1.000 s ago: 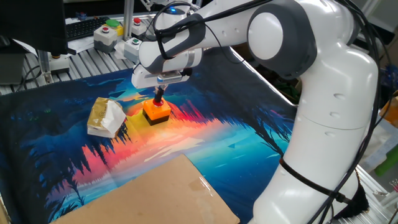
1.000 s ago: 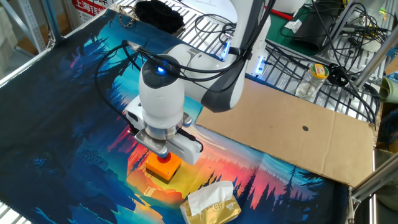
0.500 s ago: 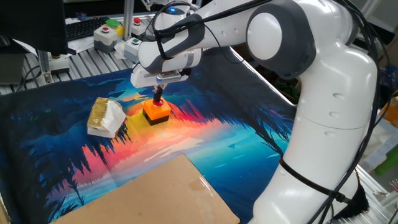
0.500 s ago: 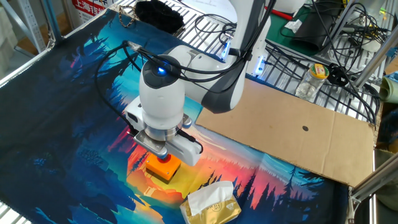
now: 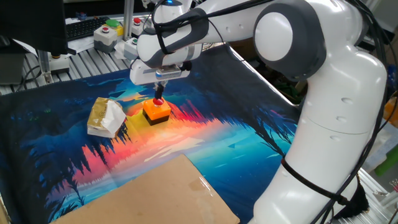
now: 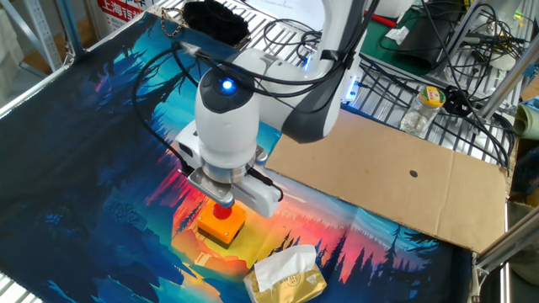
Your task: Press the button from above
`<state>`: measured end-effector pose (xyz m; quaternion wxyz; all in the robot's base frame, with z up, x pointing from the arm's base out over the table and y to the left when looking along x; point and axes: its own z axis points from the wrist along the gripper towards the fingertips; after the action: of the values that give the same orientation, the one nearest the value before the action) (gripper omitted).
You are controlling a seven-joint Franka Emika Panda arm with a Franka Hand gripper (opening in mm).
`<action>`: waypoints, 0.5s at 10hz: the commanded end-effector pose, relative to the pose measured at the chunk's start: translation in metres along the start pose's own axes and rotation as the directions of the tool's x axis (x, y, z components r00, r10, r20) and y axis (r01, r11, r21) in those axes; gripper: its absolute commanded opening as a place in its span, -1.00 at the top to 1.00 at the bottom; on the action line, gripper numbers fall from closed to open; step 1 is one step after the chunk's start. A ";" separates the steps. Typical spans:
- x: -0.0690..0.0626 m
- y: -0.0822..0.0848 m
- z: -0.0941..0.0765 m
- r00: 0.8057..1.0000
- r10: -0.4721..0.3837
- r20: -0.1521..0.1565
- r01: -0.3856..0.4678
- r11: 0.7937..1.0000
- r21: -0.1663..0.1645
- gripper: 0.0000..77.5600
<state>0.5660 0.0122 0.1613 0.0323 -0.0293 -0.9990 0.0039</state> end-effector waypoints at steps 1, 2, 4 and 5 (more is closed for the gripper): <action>0.008 -0.008 -0.062 0.999 -0.005 -0.050 0.006 1.000 0.019 1.00; 0.003 -0.011 -0.074 0.998 -0.012 -0.058 0.013 1.000 0.015 1.00; -0.008 -0.015 -0.093 0.995 -0.021 -0.098 0.023 1.000 0.015 1.00; -0.012 -0.021 -0.103 0.994 -0.019 -0.110 0.021 1.000 0.016 1.00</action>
<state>0.5660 0.0096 0.1670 0.0452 -0.0276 -0.9986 0.0050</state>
